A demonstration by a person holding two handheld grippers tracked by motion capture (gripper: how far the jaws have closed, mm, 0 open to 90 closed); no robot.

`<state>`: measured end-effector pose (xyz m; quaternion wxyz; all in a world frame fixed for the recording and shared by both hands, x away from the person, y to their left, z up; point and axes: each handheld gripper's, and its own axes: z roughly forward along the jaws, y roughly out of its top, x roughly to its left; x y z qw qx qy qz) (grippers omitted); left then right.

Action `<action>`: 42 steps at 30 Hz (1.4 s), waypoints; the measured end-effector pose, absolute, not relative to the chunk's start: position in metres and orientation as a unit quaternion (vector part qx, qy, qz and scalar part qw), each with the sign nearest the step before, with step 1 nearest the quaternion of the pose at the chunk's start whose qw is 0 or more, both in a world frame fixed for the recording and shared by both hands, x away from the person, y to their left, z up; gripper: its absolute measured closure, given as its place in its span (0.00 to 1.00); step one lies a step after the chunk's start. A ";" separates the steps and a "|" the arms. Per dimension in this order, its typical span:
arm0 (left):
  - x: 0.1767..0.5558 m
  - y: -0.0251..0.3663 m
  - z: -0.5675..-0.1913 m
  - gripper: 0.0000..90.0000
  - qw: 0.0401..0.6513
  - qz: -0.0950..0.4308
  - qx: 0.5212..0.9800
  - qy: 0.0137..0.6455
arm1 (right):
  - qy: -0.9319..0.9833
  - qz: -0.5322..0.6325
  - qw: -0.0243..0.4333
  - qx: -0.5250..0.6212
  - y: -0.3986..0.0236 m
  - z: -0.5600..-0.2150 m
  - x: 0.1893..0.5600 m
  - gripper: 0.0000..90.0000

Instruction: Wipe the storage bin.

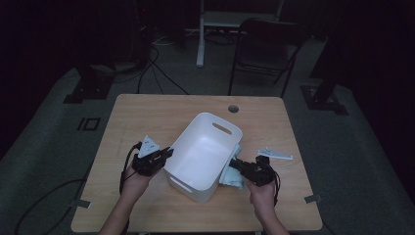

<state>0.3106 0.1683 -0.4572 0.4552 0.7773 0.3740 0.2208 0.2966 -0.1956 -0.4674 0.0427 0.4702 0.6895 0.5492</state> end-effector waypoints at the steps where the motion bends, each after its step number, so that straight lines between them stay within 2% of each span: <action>1: 0.311 0.168 -0.457 0.94 0.456 0.220 0.777 0.374 | 0.682 0.555 0.043 0.475 -0.195 -0.471 0.297 0.93; 9: 0.311 0.167 -0.457 0.93 0.457 0.216 0.779 0.371 | 0.688 0.530 0.051 0.493 -0.194 -0.489 0.301 0.93; 29: 0.311 0.167 -0.458 0.93 0.460 0.215 0.775 0.375 | 0.705 0.440 0.009 0.556 -0.194 -0.554 0.330 0.93; 35: 0.311 0.166 -0.458 0.93 0.458 0.220 0.773 0.380 | 0.699 0.451 -0.007 0.555 -0.194 -0.547 0.325 0.93; 42: 0.311 0.166 -0.458 0.93 0.458 0.223 0.769 0.385 | 0.683 0.506 -0.018 0.526 -0.196 -0.516 0.303 0.93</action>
